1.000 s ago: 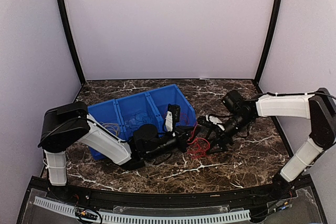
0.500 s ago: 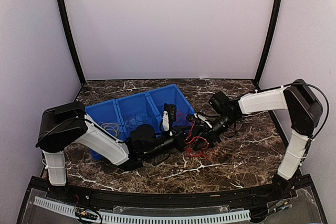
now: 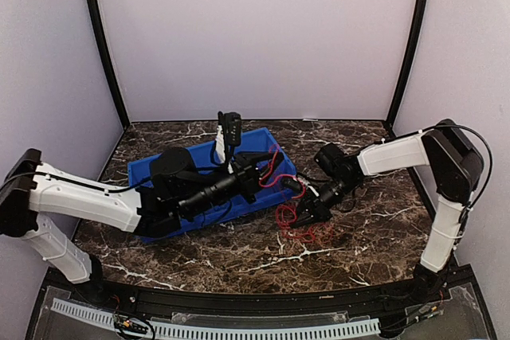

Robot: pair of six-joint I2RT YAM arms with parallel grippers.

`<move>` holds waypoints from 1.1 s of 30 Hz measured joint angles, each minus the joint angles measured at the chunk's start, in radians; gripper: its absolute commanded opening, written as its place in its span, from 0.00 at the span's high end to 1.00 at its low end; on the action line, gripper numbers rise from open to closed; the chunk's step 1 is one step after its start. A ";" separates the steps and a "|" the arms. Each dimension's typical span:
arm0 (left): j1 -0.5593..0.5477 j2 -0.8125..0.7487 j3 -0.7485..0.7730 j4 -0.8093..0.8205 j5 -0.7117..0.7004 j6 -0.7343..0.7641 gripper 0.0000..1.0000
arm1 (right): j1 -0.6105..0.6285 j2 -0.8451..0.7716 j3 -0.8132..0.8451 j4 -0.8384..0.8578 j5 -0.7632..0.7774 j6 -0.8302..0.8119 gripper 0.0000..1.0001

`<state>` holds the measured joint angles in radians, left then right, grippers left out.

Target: Untangle the cables

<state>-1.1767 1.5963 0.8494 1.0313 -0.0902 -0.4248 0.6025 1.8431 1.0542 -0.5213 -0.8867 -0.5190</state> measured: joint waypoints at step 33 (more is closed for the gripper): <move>0.000 -0.542 0.373 -0.834 -0.246 0.457 1.00 | -0.161 0.018 -0.013 -0.073 0.254 0.022 0.92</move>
<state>-1.1767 1.0542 1.2228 0.1974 -0.3367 0.0319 0.4416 1.8610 1.0409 -0.5941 -0.6327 -0.4973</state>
